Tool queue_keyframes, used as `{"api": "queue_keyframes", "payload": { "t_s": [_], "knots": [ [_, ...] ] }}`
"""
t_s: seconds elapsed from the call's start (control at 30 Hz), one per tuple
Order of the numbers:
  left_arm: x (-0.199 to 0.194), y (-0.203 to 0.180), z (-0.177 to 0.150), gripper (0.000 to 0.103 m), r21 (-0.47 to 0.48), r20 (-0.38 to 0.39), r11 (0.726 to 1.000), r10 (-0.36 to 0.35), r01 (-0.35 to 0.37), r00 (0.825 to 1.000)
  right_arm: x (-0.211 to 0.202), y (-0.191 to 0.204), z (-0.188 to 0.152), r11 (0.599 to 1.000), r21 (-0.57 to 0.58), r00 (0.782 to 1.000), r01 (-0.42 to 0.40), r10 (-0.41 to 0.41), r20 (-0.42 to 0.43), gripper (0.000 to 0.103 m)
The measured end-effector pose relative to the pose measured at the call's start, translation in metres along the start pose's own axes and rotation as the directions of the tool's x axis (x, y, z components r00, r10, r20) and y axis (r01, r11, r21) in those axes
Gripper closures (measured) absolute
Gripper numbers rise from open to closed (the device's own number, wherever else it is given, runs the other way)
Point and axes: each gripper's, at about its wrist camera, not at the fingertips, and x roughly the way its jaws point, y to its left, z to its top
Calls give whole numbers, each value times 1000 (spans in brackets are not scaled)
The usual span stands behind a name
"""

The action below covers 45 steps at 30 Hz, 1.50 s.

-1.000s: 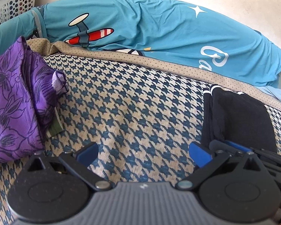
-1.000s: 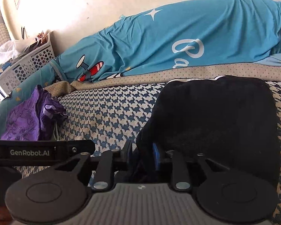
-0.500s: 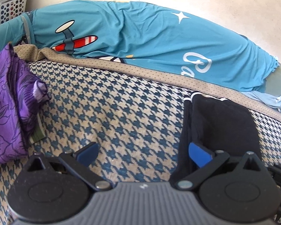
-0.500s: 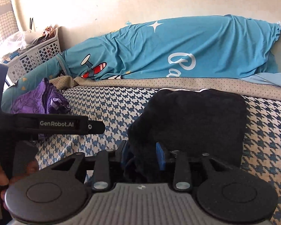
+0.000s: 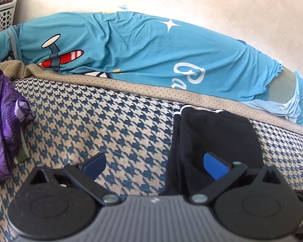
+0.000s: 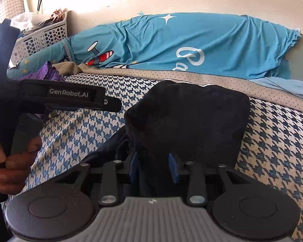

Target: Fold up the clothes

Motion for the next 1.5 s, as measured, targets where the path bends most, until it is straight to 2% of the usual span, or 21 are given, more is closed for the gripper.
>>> {"api": "queue_keyframes", "payload": {
  "t_s": [0.1,0.27,0.5,0.6,0.73,0.83,0.97,1.17,1.37,1.5],
  "knots": [
    [2,-6,-1,0,16,-3,1000,-18,18,1000,-1,1,-3,1000,-20,1000,-23,23,-7,69],
    [5,-15,-4,0,43,-11,999,-26,27,1000,2,7,-7,996,-90,1000,14,-14,-4,69],
    [9,-11,-5,0,31,-38,999,-29,30,999,8,12,-8,990,-133,999,38,-37,14,70],
    [7,-10,-3,0,27,-35,999,-34,35,999,7,20,-7,986,-163,1000,23,-20,21,85],
    [6,-7,-2,0,28,-37,999,-24,25,999,4,35,-6,980,-200,999,-12,19,37,91],
    [6,-1,-2,0,14,-44,1000,-9,10,999,7,45,-5,978,-204,998,-46,55,37,91],
    [9,8,-2,0,-7,-74,1000,0,0,997,18,51,-7,980,-189,998,-56,63,27,91],
    [20,13,-7,0,16,-131,999,50,-48,990,34,60,-10,983,-168,997,-71,74,11,91],
    [34,15,-13,0,38,-182,994,105,-100,978,41,66,-11,983,-159,996,-87,88,-2,86],
    [41,19,-16,0,19,-202,994,106,-105,974,36,64,-10,983,-160,996,-93,93,-8,78]
  ]
}}
